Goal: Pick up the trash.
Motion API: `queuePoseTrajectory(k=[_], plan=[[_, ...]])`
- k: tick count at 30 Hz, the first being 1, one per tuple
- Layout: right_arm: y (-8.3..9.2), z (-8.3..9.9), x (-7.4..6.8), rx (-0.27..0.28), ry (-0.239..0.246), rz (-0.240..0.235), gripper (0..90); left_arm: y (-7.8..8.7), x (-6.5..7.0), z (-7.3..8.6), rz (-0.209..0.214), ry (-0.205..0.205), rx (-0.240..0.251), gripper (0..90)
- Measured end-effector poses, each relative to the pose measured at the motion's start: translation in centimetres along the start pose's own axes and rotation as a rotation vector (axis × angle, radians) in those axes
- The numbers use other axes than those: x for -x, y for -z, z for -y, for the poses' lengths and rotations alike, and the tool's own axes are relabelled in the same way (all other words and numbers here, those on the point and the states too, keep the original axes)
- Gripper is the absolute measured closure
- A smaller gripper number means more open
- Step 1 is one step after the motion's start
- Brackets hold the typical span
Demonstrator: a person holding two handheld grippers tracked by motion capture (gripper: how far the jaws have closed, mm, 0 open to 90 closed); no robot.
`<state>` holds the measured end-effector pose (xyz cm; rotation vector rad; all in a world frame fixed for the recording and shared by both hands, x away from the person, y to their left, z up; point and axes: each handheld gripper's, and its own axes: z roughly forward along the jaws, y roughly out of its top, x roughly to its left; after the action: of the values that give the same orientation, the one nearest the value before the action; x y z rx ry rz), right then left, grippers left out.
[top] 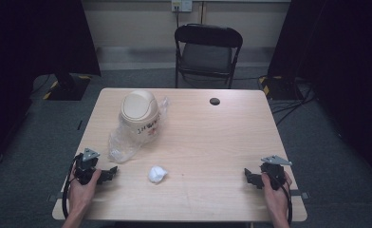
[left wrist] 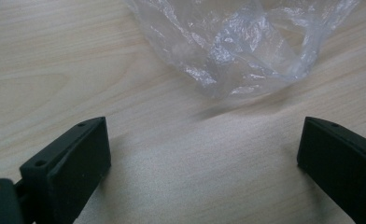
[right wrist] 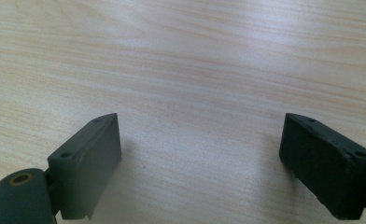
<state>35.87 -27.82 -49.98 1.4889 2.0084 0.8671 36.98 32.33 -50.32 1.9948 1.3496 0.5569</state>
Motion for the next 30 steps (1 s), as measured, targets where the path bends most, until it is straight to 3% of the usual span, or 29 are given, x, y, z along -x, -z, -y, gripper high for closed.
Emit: queuePoseTrajectory(k=[4,7,9,11,12,13,14,19,20,21,22,26,30], plan=[[0.0,0.0,0.0,0.000,-0.001,0.000,12.0,0.2,-0.1,0.1,-0.003,-0.011,0.000,3.6],[0.0,0.0,0.0,-0.001,-0.001,0.000,12.0,0.5,-0.2,0.1,-0.004,-0.001,0.003,11.9],[0.0,0.0,0.0,-0.001,-0.001,0.000,12.0,0.7,-0.3,0.3,0.002,0.019,0.027,17.2],[0.0,0.0,0.0,-0.001,-0.001,0.000,11.9,1.2,-0.4,0.3,0.055,0.059,0.047,16.8],[0.0,0.0,0.0,-0.001,-0.001,0.000,12.0,1.2,-0.4,0.3,0.055,0.059,0.047,17.6],[0.0,0.0,0.0,0.000,0.000,0.000,11.9,1.6,-0.6,0.2,0.063,0.091,0.077,17.9],[0.0,0.0,0.0,0.000,-0.001,0.000,11.9,1.7,-0.6,0.2,0.067,0.097,0.087,17.6],[0.0,0.0,0.0,-0.001,0.002,-0.003,11.8,2.4,-0.5,-0.4,0.069,0.071,0.107,17.9],[0.0,0.0,0.1,-0.002,0.007,-0.006,11.8,2.6,-0.1,-0.9,0.074,0.023,0.105,18.0],[0.0,0.0,0.1,-0.002,0.007,-0.006,11.8,2.6,-0.1,-0.9,0.074,0.023,0.105,18.3],[-0.1,-0.1,0.2,-0.002,0.013,-0.013,11.8,2.9,0.3,-1.4,0.100,-0.007,0.115,18.5],[-0.1,-0.1,0.3,-0.002,0.023,-0.024,11.7,3.4,1.2,-2.1,0.132,-0.052,0.127,18.9],[-0.1,-0.1,0.3,-0.002,0.025,-0.026,11.7,3.6,1.4,-2.8,0.206,-0.010,0.155,19.0]])
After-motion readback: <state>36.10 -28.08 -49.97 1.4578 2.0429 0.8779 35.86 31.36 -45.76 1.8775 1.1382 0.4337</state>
